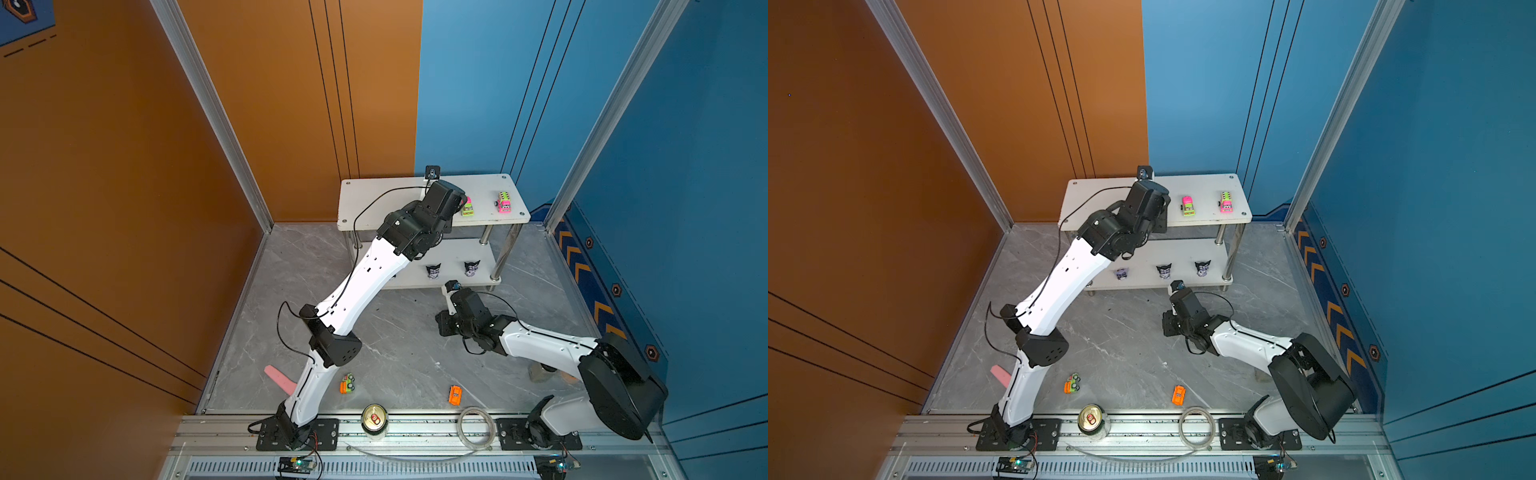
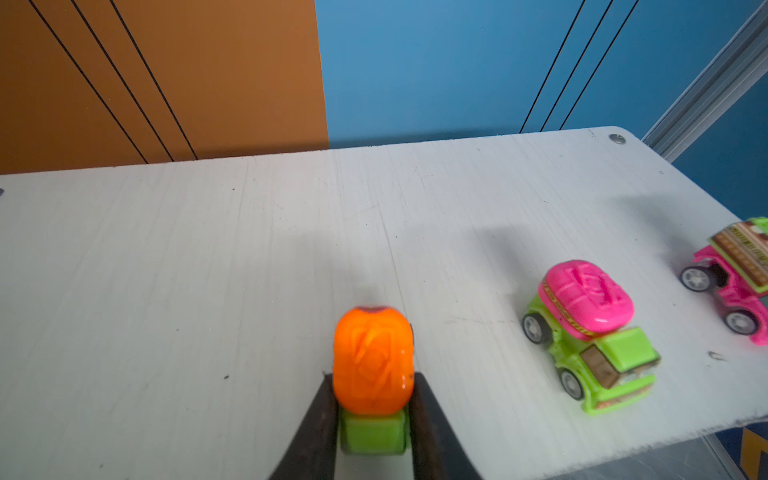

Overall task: Place and organize the plastic toys onto the shelf
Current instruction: 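Carry the orange-domed car with the left gripper up over the shelf top, then set the orange-domed car beside the pink-domed car and open the left gripper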

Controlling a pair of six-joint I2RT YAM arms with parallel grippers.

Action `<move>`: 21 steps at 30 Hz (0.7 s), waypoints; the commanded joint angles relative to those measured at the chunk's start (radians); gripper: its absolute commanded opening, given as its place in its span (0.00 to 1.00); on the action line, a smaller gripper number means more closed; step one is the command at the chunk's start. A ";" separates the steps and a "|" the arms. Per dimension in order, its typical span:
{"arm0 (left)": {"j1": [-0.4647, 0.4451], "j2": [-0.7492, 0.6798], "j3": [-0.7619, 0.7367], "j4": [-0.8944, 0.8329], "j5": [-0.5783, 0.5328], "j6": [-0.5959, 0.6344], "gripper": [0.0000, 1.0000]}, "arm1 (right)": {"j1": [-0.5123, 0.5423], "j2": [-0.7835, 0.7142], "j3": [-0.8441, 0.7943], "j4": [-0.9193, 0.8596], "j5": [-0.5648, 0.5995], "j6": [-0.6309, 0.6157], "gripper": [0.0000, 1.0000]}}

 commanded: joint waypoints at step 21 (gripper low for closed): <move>-0.085 -0.073 0.035 0.017 -0.097 0.068 0.69 | -0.016 -0.010 -0.011 -0.006 -0.012 0.019 0.15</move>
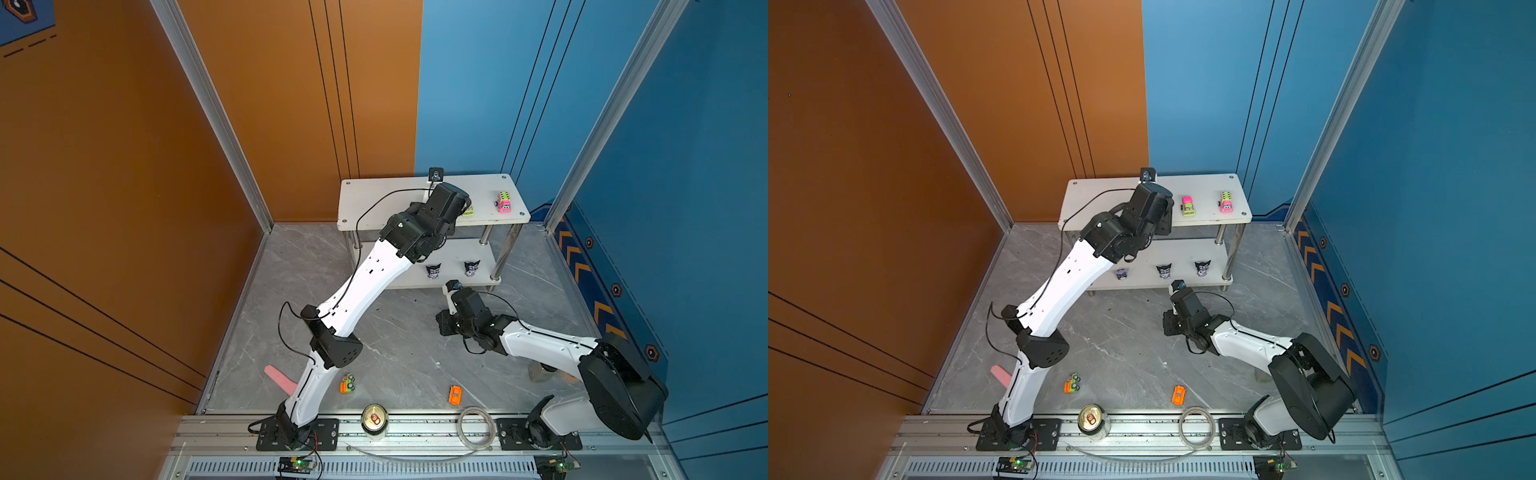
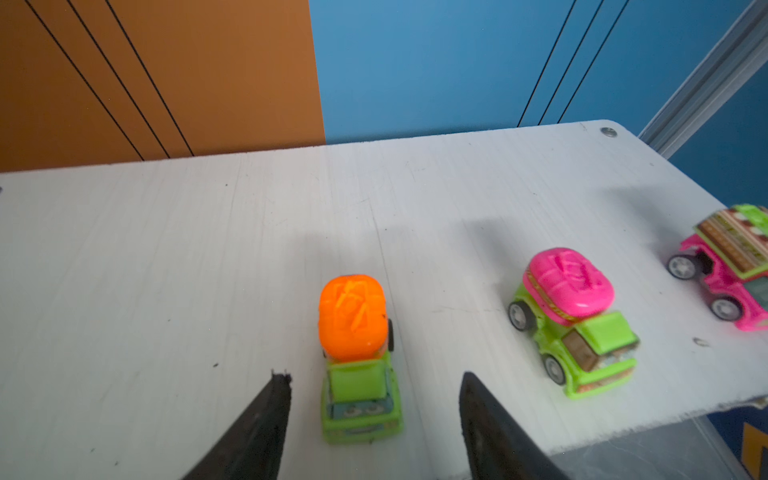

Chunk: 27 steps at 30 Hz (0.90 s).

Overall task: Place and organize the plastic toys onto the shelf
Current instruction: 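Set the orange-domed car beside the pink-domed car and open the left gripper, then withdraw the left gripper while the right gripper moves to the pink-cab orange car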

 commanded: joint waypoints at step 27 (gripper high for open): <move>-0.165 -1.237 -1.608 0.036 -0.281 -0.437 0.43 | 0.250 0.204 0.142 0.047 -0.259 -0.178 0.13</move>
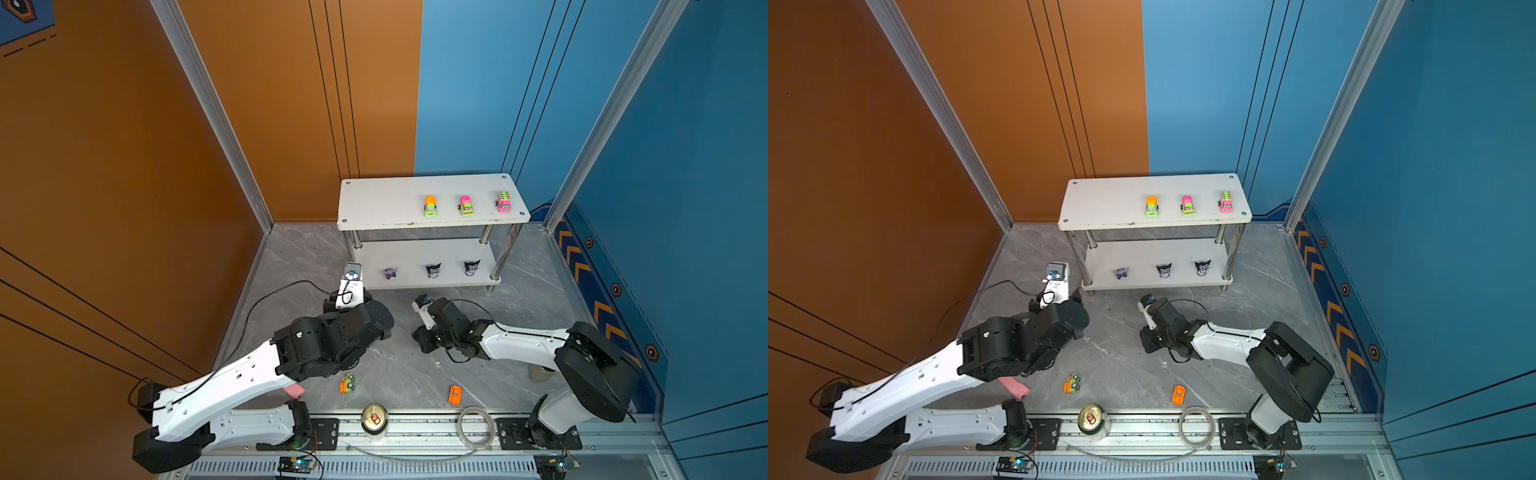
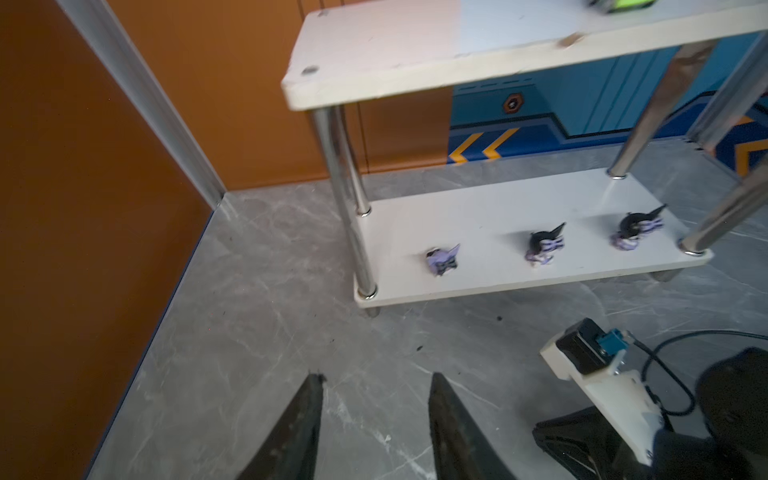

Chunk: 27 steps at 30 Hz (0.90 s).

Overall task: Place and organize the plastic toys onto the shelf
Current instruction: 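Withdraw the left gripper while the right gripper moves to the pink-cab orange car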

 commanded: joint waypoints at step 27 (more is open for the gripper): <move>0.442 -0.399 -0.390 0.065 0.319 -0.119 0.45 | 0.197 0.525 0.691 -0.394 -0.602 -0.274 0.03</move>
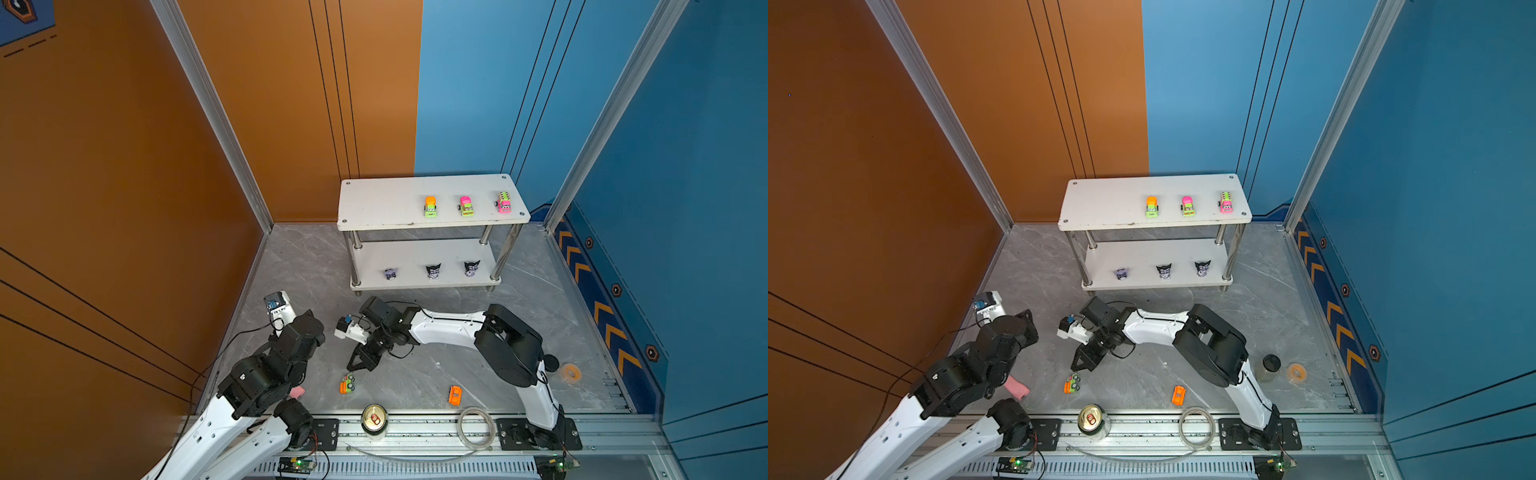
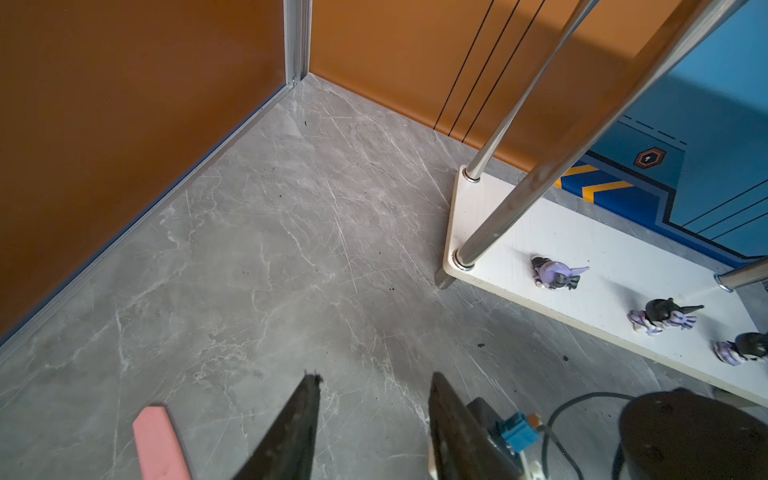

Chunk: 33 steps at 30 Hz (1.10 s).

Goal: Place and organize the plastic toys onto the shelf

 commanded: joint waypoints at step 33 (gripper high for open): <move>0.057 0.025 -0.013 -0.005 0.104 0.015 0.45 | 0.053 -0.028 0.070 -0.161 0.052 -0.093 0.02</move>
